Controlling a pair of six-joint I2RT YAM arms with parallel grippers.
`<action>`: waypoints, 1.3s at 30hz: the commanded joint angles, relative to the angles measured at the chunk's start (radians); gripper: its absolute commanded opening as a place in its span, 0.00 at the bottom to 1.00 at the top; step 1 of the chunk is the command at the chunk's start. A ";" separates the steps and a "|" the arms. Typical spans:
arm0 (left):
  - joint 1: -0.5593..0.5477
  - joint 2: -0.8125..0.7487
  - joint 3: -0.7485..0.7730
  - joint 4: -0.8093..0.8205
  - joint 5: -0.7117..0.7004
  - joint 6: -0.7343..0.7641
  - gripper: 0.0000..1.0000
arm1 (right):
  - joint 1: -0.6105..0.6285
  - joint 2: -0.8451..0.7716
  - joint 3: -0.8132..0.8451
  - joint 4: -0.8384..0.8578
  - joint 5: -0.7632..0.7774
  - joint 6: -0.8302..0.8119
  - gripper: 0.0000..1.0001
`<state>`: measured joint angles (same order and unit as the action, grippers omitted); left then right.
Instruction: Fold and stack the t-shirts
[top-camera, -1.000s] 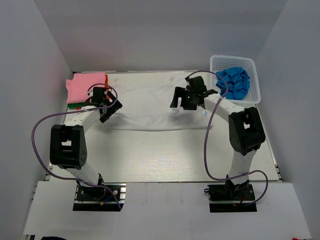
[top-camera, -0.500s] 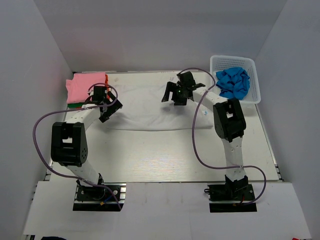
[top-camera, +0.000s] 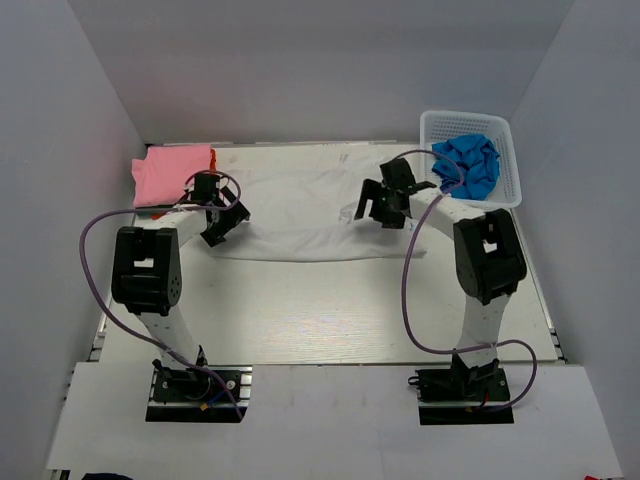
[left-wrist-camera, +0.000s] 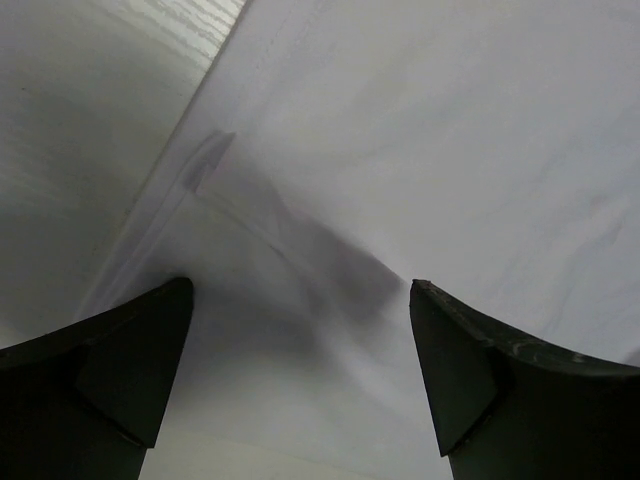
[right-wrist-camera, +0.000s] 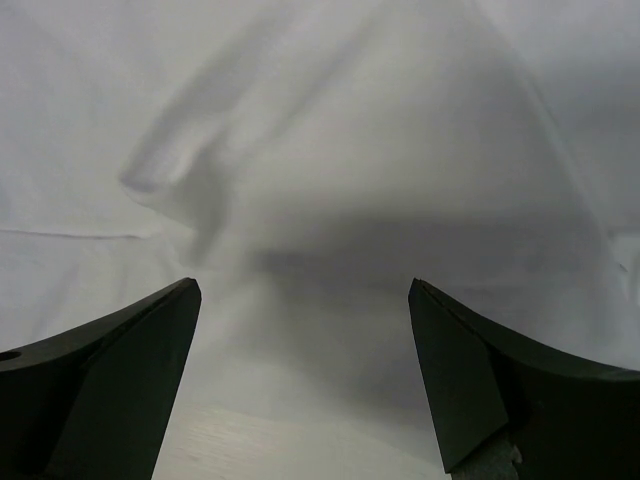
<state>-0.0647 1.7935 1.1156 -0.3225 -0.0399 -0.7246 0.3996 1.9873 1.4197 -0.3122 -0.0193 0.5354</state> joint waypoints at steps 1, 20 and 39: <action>0.000 0.017 -0.013 0.014 0.025 -0.012 1.00 | -0.027 -0.091 -0.132 -0.002 0.056 0.000 0.90; -0.021 -0.527 -0.555 -0.125 0.026 -0.107 1.00 | -0.027 -0.617 -0.727 0.004 0.051 0.057 0.90; 0.009 -0.406 -0.131 -0.170 -0.196 0.001 1.00 | 0.012 -0.432 -0.256 -0.024 0.272 -0.110 0.90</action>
<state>-0.0643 1.3060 0.8944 -0.5018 -0.1646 -0.7513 0.4103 1.4662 1.0546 -0.3477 0.1772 0.4850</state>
